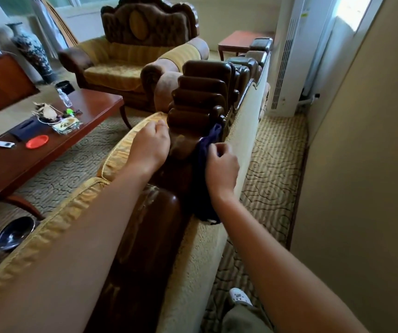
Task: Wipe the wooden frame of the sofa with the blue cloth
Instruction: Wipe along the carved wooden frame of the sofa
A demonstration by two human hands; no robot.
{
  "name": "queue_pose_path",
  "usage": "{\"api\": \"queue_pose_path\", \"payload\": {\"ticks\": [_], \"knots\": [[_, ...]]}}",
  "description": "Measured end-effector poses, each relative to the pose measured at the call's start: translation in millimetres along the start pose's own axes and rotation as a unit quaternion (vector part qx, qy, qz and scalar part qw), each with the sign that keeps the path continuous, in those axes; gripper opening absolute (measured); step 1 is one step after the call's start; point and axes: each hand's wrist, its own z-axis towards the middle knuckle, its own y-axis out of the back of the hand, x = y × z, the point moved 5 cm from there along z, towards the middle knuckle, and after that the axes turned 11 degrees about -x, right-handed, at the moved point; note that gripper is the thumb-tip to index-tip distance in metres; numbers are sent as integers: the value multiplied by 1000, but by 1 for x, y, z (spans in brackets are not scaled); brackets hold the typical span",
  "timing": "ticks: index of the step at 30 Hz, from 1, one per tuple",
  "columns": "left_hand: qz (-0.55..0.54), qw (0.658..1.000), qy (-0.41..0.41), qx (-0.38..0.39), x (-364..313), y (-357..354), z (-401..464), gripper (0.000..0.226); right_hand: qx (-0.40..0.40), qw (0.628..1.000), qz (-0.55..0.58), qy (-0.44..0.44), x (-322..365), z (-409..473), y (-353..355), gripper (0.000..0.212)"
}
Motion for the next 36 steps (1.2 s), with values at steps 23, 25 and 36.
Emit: {"api": "queue_pose_path", "payload": {"ticks": [23,25,36], "knots": [[25,968,-239,74,2,-2,12,46,27,900,10,435,91,19,-42,20],[13,967,-249,52,0,3,7,37,33,913,-10,406,74,10,-36,28],[28,958,-284,41,12,31,-3,41,46,898,-25,437,41,-33,-13,40]]}}
